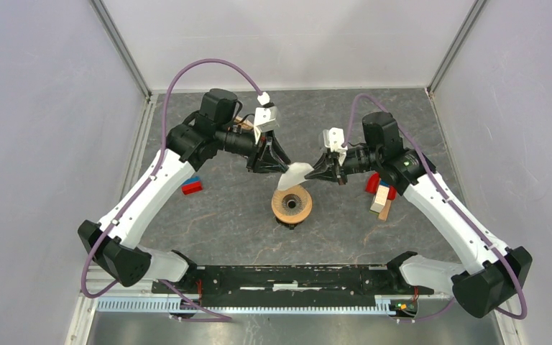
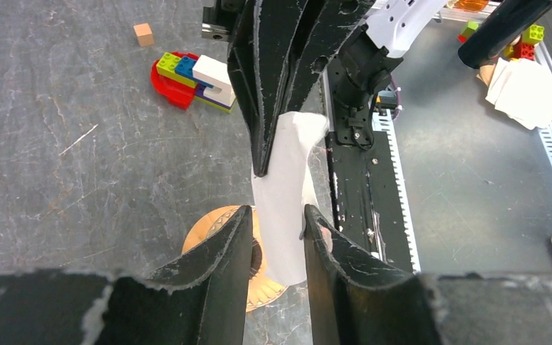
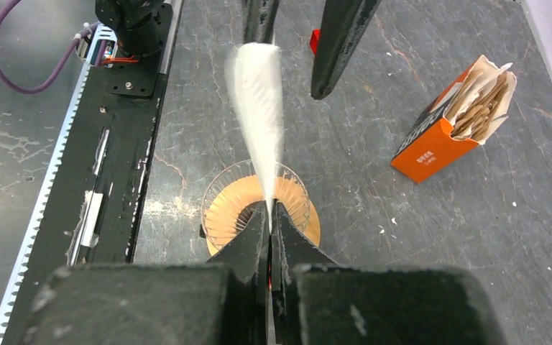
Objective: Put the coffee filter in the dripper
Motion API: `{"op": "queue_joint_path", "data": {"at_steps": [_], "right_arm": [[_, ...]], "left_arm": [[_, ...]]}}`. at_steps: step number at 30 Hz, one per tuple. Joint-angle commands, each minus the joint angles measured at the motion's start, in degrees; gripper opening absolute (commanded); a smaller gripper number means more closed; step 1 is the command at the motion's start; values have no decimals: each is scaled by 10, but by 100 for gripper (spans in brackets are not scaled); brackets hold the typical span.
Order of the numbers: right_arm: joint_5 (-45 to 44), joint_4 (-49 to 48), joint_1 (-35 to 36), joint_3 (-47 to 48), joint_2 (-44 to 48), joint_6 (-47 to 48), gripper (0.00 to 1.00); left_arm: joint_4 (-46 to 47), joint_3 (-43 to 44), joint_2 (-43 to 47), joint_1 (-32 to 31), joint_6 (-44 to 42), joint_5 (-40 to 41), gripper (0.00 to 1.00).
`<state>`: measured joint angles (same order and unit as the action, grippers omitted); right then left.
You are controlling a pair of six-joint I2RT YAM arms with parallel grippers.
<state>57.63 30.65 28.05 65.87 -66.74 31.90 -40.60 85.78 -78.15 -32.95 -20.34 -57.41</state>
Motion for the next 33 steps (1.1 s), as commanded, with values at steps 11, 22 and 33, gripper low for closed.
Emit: {"op": "queue_joint_path", "data": {"at_steps": [11, 22, 33], "right_arm": [[5, -28, -1, 2, -5, -27, 0], [35, -37, -1, 3, -15, -42, 0], [-246, -71, -1, 97, -48, -150, 62]], "left_arm": [[48, -22, 3, -8, 36, -26, 36], [82, -37, -2, -23, 51, -5, 20], [164, -41, 16, -32, 180, 267, 2]]}}
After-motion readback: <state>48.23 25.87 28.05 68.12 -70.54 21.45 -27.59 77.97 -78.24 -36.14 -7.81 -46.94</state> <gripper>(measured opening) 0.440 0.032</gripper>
